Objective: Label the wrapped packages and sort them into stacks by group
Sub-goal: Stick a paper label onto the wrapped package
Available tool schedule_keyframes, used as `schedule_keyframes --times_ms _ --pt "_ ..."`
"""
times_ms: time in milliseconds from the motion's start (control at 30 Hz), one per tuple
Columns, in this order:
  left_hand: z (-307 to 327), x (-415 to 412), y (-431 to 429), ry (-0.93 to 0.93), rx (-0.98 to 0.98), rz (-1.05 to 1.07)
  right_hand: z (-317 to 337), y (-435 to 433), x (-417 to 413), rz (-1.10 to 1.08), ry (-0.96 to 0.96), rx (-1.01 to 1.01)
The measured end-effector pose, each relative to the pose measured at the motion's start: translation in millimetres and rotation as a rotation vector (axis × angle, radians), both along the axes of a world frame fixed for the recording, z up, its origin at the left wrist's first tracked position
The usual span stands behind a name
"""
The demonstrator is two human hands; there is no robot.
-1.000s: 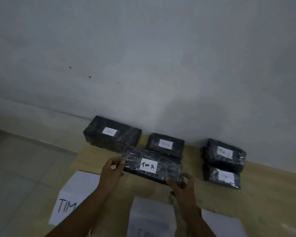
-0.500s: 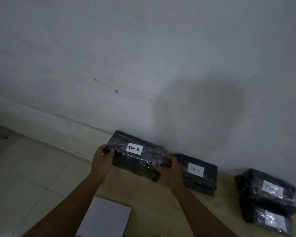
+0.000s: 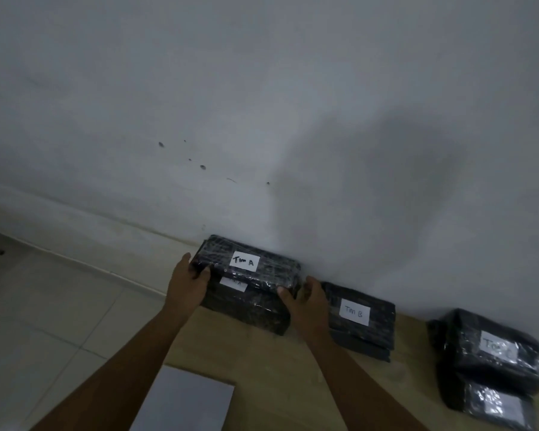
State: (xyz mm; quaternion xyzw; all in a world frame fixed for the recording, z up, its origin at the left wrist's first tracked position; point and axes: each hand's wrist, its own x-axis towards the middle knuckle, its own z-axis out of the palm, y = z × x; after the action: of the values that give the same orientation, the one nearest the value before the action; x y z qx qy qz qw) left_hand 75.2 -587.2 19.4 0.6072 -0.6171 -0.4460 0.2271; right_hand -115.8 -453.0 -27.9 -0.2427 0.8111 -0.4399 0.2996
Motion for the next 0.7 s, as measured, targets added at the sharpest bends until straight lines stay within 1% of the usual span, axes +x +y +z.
schedule_keyframes --times_ms 67,133,167,300,433,567,700 --pt "6 -2 17 0.033 -0.068 0.059 5 12 2 -0.003 0.003 -0.021" --pt "12 -7 41 0.066 -0.060 0.070 11 32 5 0.007 -0.024 -0.029" --pt "17 -12 56 0.076 -0.037 0.040 15 43 6 0.016 -0.048 -0.044" --pt "29 -35 125 0.111 0.044 -0.105 34 106 7 0.041 -0.112 -0.104" --pt "34 -63 193 0.134 0.140 -0.249 47 178 -4 0.062 -0.083 -0.140" --pt "37 -108 274 0.172 0.228 -0.412 49 266 -29 0.010 -0.067 -0.108" --pt "32 -156 359 0.116 0.291 -0.652 49 369 -60 -0.118 -0.061 -0.050"
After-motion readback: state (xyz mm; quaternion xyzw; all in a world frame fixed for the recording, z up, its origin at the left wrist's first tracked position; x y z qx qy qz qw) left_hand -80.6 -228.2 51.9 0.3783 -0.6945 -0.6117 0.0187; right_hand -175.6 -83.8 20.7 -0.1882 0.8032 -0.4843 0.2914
